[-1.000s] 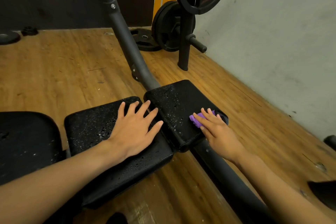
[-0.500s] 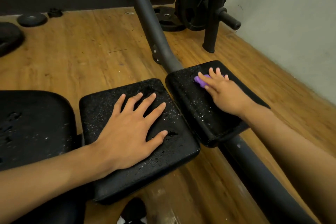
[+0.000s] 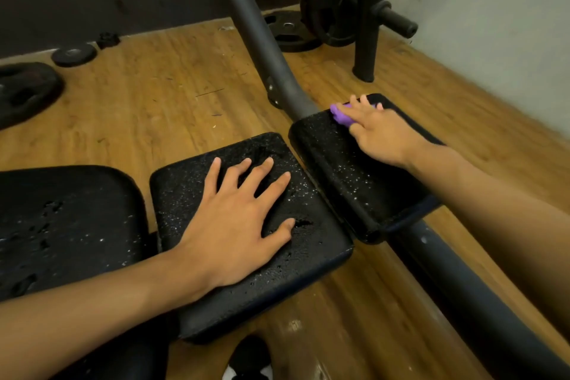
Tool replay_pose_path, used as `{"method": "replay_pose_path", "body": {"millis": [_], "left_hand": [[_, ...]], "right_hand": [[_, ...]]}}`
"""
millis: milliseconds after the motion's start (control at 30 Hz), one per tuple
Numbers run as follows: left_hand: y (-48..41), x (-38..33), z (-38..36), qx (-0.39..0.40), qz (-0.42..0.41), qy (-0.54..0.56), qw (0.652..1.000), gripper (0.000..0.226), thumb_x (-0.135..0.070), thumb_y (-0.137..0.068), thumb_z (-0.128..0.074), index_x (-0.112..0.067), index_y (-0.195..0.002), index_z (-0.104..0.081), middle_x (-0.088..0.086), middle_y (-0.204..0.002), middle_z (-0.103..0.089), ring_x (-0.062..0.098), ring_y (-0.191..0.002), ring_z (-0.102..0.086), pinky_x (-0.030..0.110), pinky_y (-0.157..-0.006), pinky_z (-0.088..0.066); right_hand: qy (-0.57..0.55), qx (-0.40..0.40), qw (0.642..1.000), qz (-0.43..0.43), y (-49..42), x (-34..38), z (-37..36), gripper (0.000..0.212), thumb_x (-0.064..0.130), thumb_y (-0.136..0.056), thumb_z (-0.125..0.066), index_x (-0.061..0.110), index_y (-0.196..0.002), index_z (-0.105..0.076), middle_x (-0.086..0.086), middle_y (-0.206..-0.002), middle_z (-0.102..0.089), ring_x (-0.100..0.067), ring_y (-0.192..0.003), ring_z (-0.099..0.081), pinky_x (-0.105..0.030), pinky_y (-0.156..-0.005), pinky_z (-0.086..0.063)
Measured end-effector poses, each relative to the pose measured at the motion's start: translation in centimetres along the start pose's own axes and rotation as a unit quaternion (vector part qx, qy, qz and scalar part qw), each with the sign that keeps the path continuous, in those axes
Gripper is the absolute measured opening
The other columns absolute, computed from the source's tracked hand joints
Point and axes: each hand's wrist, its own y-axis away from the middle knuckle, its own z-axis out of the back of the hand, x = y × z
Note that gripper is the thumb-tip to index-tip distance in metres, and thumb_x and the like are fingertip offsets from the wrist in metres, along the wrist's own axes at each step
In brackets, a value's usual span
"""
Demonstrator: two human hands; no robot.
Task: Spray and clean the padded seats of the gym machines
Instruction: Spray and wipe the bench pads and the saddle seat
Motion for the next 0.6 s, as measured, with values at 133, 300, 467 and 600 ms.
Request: {"method": "replay_pose_path", "body": {"millis": [133,300,467,600], "left_hand": [[0.2,-0.1,0.0,0.001,0.002,0.004,1.0,0.08,-0.075,-0.09,-0.009,-0.039,-0.161,-0.017,-0.004,-0.169,-0.018,0.027,-0.155,-0.013,0.059,-0.125,0.001],[0.2,-0.2,0.0,0.001,0.008,0.006,1.0,0.083,-0.075,-0.088,-0.005,-0.039,-0.162,-0.016,-0.004,-0.169,-0.017,0.027,-0.155,-0.012,0.058,-0.125,0.0],[0.1,-0.3,-0.1,0.003,0.006,0.007,1.0,0.083,-0.074,-0.089,-0.006,-0.038,-0.162,-0.016,-0.003,-0.169,-0.016,0.028,-0.156,-0.011,0.058,-0.125,-0.001],[0.0,-0.2,-0.2,0.007,0.0,0.013,1.0,0.079,-0.072,-0.092,-0.014,-0.034,-0.161,-0.024,0.0,-0.168,-0.023,0.03,-0.154,-0.017,0.06,-0.125,-0.006]], "right_hand": [[0.0,0.036,0.999,0.028,8.5,-0.8,0.4,0.063,0.012,-0.104,-0.038,0.026,-0.16,-0.012,-0.002,-0.167,-0.004,-0.014,-0.154,0.002,-0.027,-0.122,0.004],[0.001,0.027,0.998,0.051,14.8,-1.6,0.4,0.052,0.014,-0.105,-0.042,0.029,-0.154,-0.029,0.016,-0.161,-0.001,0.001,-0.147,0.004,-0.017,-0.121,0.007],[0.012,0.006,0.998,0.068,12.6,-1.9,0.0,0.054,0.01,-0.103,-0.046,0.028,-0.153,-0.033,0.003,-0.164,-0.016,-0.018,-0.152,-0.005,-0.033,-0.125,-0.005],[0.013,-0.01,0.999,0.045,7.6,-2.2,0.0,0.053,0.014,-0.104,-0.045,0.027,-0.154,-0.033,-0.005,-0.163,-0.021,-0.027,-0.152,-0.01,-0.039,-0.124,-0.008]]}}
